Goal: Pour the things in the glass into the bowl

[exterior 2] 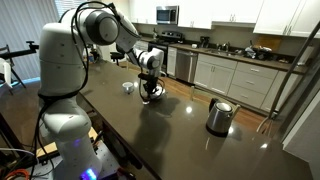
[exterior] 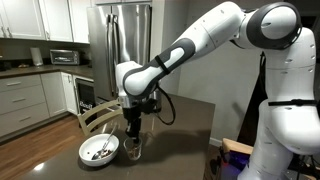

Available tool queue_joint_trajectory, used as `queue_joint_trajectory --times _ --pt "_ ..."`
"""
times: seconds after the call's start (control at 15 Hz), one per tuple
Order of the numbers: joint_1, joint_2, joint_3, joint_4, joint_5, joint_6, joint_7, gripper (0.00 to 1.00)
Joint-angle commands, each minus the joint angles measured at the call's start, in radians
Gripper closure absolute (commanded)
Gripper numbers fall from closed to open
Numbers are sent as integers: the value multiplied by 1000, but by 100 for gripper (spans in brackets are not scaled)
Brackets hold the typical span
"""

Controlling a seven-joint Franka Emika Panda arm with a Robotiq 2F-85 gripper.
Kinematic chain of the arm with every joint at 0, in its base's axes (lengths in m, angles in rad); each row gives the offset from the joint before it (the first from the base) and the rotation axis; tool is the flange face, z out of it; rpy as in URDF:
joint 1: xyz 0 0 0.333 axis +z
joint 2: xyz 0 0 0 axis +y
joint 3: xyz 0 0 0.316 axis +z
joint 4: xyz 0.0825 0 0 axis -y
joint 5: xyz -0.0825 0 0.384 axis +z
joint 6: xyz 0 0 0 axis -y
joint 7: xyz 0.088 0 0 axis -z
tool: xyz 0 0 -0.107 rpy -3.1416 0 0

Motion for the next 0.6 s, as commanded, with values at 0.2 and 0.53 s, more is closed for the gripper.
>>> queue_joint_trajectory --times 0.2,0.53 --pt "17 55 -25 154 -120 -109 48 96" --pt "43 131 -30 286 -219 -171 93 96"
